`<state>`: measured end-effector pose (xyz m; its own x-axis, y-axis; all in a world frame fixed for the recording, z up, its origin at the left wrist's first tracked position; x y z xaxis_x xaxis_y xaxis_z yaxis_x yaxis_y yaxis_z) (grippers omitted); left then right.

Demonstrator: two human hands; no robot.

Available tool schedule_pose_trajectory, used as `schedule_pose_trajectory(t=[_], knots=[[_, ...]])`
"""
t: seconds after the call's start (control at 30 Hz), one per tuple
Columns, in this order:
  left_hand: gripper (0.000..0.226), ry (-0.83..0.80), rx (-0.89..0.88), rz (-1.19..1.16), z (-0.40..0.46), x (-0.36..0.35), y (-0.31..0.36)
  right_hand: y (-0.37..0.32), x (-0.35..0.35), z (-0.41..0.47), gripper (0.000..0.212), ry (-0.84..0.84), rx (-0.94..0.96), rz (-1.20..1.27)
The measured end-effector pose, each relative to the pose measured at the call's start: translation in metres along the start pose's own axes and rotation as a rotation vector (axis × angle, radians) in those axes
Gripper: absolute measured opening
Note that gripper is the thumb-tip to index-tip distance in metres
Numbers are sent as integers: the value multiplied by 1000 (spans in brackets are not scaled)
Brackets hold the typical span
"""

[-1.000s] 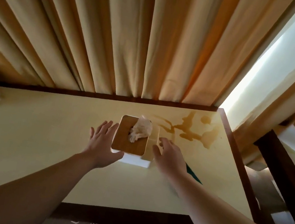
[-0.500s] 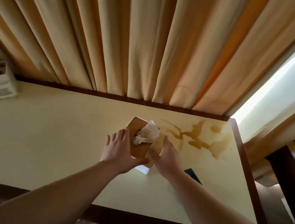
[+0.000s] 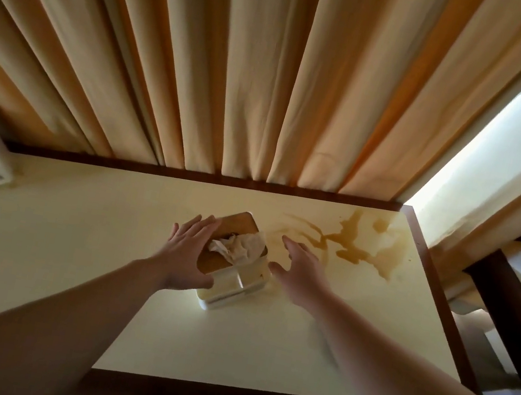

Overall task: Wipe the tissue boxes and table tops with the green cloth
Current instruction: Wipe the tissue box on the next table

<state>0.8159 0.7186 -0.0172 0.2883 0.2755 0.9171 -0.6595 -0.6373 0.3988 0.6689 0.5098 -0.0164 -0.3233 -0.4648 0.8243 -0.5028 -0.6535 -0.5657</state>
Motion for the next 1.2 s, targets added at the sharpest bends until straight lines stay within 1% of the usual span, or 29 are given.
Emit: schedule_pose_trajectory(t=[0.03,0.13,0.2,0.3,0.37,0.43,0.5,0.6,0.67,0.73,0.77,0.83,0.87,0.93,0.97,1.0,1.03,1.1,1.17,1.2], knots=[[129,12,13,-5,0,1,-3,-4,-2,1,71,-13,6,3],[144,97,132,-46,-5,4,-12,-14,-10,4,70,-39,6,19],[144,138,156,-79,-7,2,-16,-20,-15,4,65,-44,2,48],[141,127,98,-113,0,3,-21,-25,-19,-1,54,-15,-18,105],[137,76,16,-108,7,6,-23,-24,-19,-9,61,5,-31,113],[124,51,-84,-57,10,7,-21,-23,-19,-14,72,7,-12,90],[100,101,-152,-41,11,8,-17,-24,-19,-15,71,15,27,53],[60,207,-207,-114,10,6,-9,-31,-16,-9,52,35,46,32],[44,253,-221,-159,13,4,-6,-39,-12,-3,33,48,58,45],[29,268,-183,-169,17,9,-3,-46,-11,5,12,65,75,47],[23,270,-156,-165,19,12,-3,-51,-10,9,7,66,85,48],[20,270,-102,-174,22,19,-5,-61,-11,17,25,71,119,43],[24,260,-79,-194,22,21,-7,-66,-11,21,29,75,129,44],[42,205,-68,-207,20,24,-6,-75,-13,27,28,80,143,62],[49,184,-88,-173,20,24,-4,-78,-15,30,26,90,152,69],[48,179,-108,-126,21,23,-2,-80,-17,34,25,98,155,67],[40,188,-104,-103,23,22,-1,-81,-19,37,23,109,163,66],[24,209,-6,-131,32,21,-5,-82,-20,44,17,143,168,65],[21,219,100,-147,40,19,-12,-80,-19,48,12,183,136,79],[21,214,128,-142,43,18,-15,-78,-18,49,14,197,115,87]])
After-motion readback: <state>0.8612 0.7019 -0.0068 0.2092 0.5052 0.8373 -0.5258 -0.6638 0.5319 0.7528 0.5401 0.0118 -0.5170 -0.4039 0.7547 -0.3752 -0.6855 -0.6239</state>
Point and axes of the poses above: each hand's wrist, its own z-axis towards the middle knuckle, its own x-axis out of the back of the hand, y = z × x, the point moved 4 cm from there along z, towards the middle knuckle, and after that the axes turned 13 degrees about y, right-handed, at the moved point
